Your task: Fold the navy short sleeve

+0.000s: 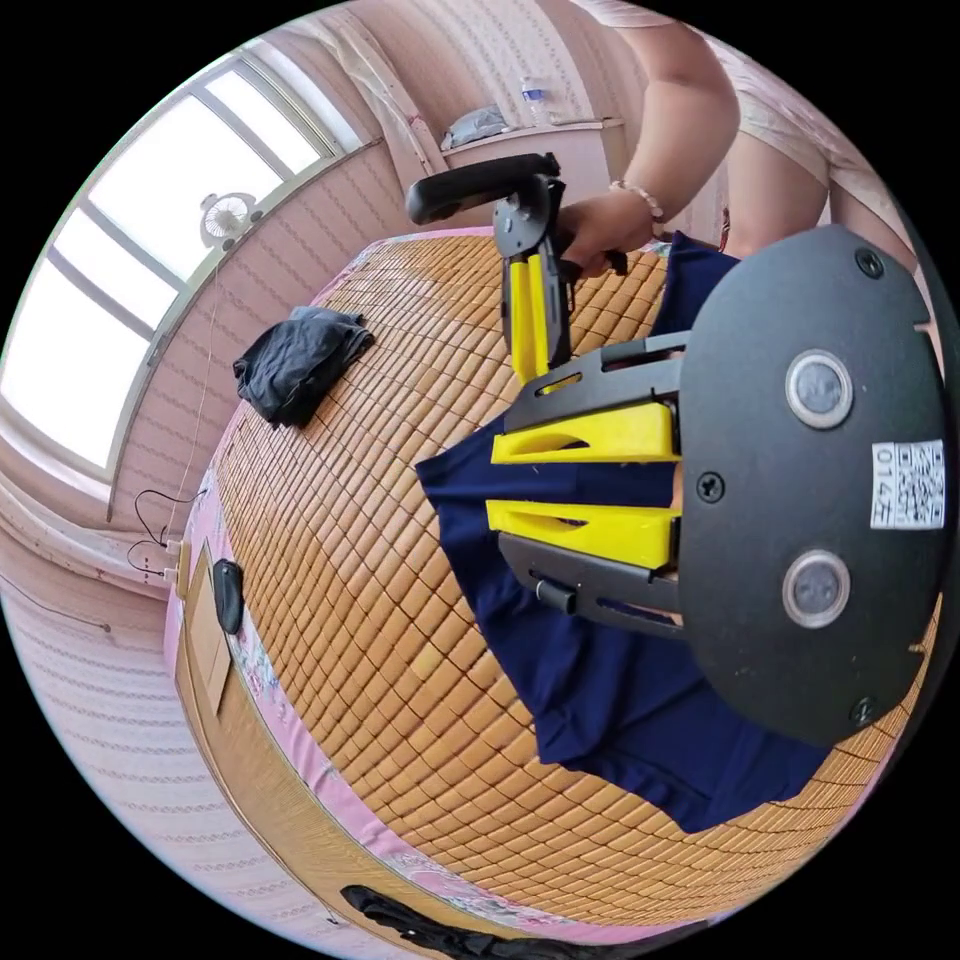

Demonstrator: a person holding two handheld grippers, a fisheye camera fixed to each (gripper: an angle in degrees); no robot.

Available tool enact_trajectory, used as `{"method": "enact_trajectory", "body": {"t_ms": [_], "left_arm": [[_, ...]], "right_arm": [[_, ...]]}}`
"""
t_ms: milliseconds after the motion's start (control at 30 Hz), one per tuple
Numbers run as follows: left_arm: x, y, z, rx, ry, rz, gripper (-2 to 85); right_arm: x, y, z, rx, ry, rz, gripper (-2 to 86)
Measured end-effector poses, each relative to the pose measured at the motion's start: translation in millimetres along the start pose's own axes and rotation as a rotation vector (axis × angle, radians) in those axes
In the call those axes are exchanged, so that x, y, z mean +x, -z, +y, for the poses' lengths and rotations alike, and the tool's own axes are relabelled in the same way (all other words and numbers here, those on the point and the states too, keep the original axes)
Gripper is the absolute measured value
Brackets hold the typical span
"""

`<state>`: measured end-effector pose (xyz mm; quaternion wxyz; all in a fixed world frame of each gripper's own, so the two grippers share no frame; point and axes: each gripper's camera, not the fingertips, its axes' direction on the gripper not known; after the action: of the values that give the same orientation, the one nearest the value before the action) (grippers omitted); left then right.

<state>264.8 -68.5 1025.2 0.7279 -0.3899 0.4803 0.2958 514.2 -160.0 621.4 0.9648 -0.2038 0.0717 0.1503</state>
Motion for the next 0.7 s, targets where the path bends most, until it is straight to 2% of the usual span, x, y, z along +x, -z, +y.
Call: {"method": "enact_trajectory", "body": {"t_ms": [100,233,400,500,567,700], "left_arm": [[9.2,-23.8,-35.9,-0.028,0.006,-0.007,7.9],[31.1,-47.6,-66.9,-0.044,-0.087,-0.143,7.2],[32.4,-76.9,-77.0,-0.098,-0.097,-0.147,6.8],[32.0,-88.4,-76.7,-0.103,-0.134,-0.167,6.6],[30.5,-101.8,-76.0,-0.156,-0.161,-0.18,5.1],[25.1,-95.2,-70.8,-0.114,-0.183,-0.165,0.0]], "right_arm": [[8.9,6.0,7.0,-0.002,0.038,-0.006,4.8],[32.2,19.2,21.3,0.032,0.019,-0.083,1.8],[47.4,35.0,33.1,0.11,0.014,-0.117,6.2],[42.7,24.3,31.4,0.051,0.047,-0.102,6.5],[41.7,23.3,32.6,0.051,0.058,-0.086,2.7],[45.2,24.7,33.5,0.05,0.053,-0.079,1.1]]}}
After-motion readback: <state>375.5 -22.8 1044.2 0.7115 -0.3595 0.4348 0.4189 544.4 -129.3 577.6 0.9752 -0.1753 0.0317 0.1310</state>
